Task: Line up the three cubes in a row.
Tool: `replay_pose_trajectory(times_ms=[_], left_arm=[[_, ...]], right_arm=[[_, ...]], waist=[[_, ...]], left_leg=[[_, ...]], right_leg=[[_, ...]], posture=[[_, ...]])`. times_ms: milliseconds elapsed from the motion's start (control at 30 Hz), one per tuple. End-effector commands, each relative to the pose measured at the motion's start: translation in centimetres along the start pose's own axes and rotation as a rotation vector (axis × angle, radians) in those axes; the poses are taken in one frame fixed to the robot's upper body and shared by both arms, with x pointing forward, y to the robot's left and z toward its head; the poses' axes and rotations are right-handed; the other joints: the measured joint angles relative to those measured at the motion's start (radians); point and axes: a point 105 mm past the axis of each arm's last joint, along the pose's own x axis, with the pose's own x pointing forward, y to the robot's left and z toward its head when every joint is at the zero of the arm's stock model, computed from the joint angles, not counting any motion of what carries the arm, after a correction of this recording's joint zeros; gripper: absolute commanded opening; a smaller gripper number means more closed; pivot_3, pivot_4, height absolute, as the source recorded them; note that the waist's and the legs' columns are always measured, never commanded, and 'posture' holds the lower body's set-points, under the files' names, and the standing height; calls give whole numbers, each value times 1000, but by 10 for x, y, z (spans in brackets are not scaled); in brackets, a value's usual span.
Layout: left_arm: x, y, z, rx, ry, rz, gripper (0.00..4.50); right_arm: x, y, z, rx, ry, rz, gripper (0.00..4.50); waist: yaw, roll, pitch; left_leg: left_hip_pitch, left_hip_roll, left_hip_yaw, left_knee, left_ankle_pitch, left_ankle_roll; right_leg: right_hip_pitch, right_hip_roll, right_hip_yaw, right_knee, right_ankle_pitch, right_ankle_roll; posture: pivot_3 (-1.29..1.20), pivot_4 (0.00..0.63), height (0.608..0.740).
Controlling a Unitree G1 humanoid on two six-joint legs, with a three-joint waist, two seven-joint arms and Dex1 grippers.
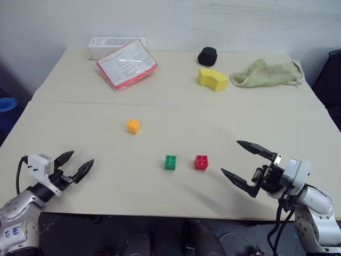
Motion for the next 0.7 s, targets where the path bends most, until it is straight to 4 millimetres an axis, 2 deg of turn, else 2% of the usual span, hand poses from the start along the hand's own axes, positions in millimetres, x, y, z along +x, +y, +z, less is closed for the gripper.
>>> replay_pose_trajectory(times_ms=[33, 100, 267, 367, 467, 600, 700], left_arm=[[24, -18, 25, 47, -77, -51, 4464], [57, -34, 37, 13, -118, -98, 4464], [116, -66, 61, -40, -169, -207, 4464], [149, -74, 62, -28, -128, -207, 4464], [165, -81, 60, -20, -98, -214, 4464], [172, -85, 48, 5, -41, -208, 4464], [172, -85, 44, 20, -27, -211, 3941]], right_arm=[[11, 3, 12, -55, -51, 46, 4500], [13, 8, 9, -37, -36, 76, 4500], [15, 8, 4, -37, -14, 66, 4500], [16, 11, 0, -32, -4, 50, 4500], [16, 15, -3, -35, 6, 33, 4500], [14, 16, -5, -47, 17, -9, 4500], [11, 18, -6, -52, 25, -36, 4500]], waist=[[5, 0, 0], [19, 0, 0], [25, -3, -2], [19, -3, -2], [4, -3, -2], [1, -3, -2], [4, -3, -2]], left_leg=[[0, 0, 0, 0, 0, 0], [0, -1, 0, 0, 0, 0], [-2, -1, 0, 2, 2, -4], [-2, -1, 2, 2, 3, -5], [-2, -1, 3, 1, 3, -6], [-2, 0, 3, 1, 4, -7], [-2, 0, 2, 1, 4, -7]], right_leg=[[0, 0, 0, 0, 0, 0], [0, -1, -1, 0, 0, 0], [0, 0, -1, -1, 1, 1], [0, 2, -1, -1, 1, 1], [0, 3, 0, -1, 1, 1], [-1, 3, 0, -1, 1, 1], [-1, 3, 0, -1, 1, 1]], posture=[[0, 150, 740], [0, 150, 740], [0, 150, 740], [0, 150, 740], [0, 150, 740], [0, 150, 740], [0, 150, 740]])
